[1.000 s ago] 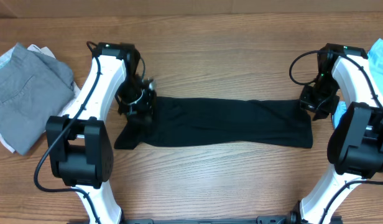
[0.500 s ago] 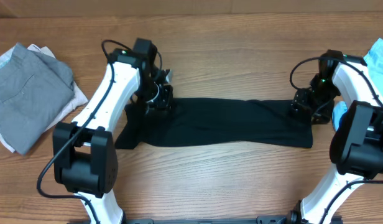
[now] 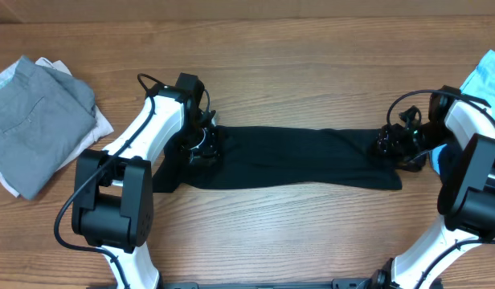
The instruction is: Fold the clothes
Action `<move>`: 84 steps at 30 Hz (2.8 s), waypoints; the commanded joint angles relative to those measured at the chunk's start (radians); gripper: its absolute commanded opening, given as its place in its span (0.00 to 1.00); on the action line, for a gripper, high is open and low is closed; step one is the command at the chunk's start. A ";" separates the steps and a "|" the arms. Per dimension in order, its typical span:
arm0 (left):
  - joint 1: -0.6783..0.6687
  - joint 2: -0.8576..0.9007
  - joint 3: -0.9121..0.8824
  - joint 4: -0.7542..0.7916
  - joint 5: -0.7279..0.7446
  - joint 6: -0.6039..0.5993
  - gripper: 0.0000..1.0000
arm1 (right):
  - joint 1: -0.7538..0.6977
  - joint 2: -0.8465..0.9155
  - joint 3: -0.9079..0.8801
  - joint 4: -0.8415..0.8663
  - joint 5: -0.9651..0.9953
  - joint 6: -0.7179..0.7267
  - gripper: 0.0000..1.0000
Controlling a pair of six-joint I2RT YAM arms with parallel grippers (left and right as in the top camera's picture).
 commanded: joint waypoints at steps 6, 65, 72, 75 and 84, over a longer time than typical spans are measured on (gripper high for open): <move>-0.001 0.008 -0.007 0.008 0.000 -0.013 0.30 | 0.004 0.011 -0.021 0.012 -0.068 -0.037 0.11; 0.103 0.008 0.135 -0.126 0.008 0.022 0.30 | 0.697 -0.053 0.282 -0.051 0.091 0.092 0.39; 0.103 0.008 0.135 -0.123 0.009 0.024 0.31 | 0.570 -0.194 0.313 -0.112 0.447 0.360 0.42; 0.103 0.008 0.135 -0.122 0.008 0.024 0.31 | 0.533 -0.181 0.274 -0.137 0.448 0.361 0.42; 0.103 0.008 0.135 -0.125 0.009 0.024 0.31 | 0.597 -0.179 -0.055 0.072 0.166 0.303 0.42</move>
